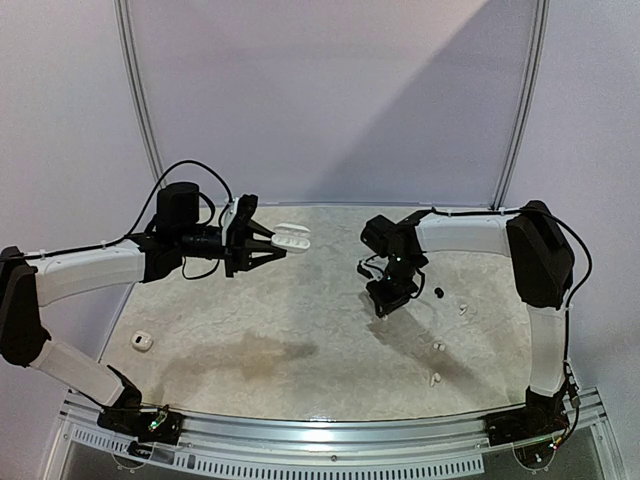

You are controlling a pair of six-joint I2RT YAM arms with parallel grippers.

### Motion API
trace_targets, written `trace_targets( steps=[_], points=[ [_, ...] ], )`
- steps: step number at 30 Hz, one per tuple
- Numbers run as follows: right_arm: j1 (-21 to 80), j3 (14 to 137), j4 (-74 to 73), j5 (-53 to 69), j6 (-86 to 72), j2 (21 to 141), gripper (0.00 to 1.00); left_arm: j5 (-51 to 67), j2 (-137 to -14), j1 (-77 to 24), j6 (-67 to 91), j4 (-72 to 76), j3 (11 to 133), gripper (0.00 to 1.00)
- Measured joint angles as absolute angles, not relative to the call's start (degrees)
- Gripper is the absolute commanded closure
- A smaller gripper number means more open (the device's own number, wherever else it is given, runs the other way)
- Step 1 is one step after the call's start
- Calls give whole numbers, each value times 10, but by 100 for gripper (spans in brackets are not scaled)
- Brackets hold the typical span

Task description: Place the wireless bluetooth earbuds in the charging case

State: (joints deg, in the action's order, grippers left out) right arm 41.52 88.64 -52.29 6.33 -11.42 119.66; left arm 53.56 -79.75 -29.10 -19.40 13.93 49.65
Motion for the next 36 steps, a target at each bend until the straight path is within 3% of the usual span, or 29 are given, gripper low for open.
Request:
trace_targets(
  steps=[6,17,29,36],
  points=[
    [415,890,-527,64,-110,1197,100,535,-797,-291,-197,137,496,100],
    [415,893,-537,60,-82,1166,100,536,-797,-291,-182,142,496,100],
    [461,921,-357,105,70,861,100,601,-798,-290,-216,172,498,100],
    [546,991,-330,152,184,892,100,612,-799,-292,-234,172,500,100]
  ],
)
